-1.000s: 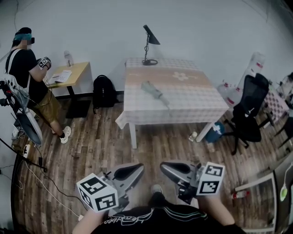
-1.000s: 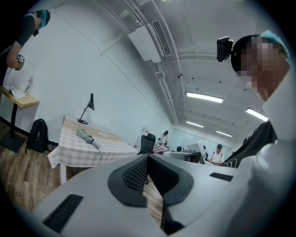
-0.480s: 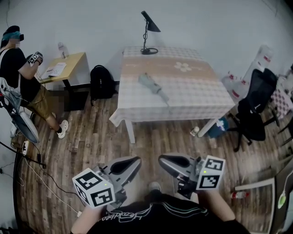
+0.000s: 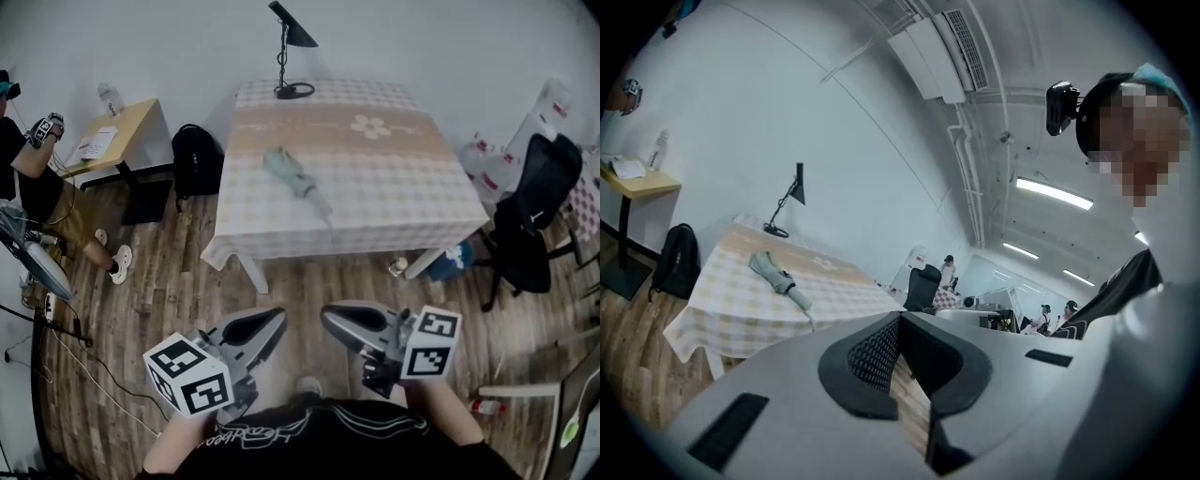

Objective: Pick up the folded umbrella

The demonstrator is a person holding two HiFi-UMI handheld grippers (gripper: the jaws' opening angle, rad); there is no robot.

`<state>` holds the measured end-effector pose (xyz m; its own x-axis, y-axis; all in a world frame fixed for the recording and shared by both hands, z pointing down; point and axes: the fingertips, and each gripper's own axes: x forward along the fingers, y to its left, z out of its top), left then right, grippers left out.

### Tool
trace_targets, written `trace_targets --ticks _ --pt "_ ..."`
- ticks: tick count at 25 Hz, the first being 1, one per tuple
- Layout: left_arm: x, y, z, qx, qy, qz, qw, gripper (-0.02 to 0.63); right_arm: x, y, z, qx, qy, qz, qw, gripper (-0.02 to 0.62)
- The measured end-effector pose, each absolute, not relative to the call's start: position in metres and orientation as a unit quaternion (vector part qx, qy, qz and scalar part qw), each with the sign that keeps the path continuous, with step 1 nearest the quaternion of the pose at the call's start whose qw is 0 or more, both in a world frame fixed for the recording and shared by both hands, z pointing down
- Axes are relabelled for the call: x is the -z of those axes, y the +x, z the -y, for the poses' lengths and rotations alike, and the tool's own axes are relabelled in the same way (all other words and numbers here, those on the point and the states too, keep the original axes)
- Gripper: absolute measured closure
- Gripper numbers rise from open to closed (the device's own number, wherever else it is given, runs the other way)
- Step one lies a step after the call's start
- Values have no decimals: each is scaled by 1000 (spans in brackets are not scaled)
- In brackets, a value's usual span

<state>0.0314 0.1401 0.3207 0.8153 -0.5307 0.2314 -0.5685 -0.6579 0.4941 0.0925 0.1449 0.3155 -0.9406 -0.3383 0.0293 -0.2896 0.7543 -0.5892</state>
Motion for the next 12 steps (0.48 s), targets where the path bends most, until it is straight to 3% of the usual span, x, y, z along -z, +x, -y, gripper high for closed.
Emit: trace_targets --ticks 12 --pt "-335 59 -80 -47 905 312 285 609 -333 122 -83 313 -172 -934 29 581"
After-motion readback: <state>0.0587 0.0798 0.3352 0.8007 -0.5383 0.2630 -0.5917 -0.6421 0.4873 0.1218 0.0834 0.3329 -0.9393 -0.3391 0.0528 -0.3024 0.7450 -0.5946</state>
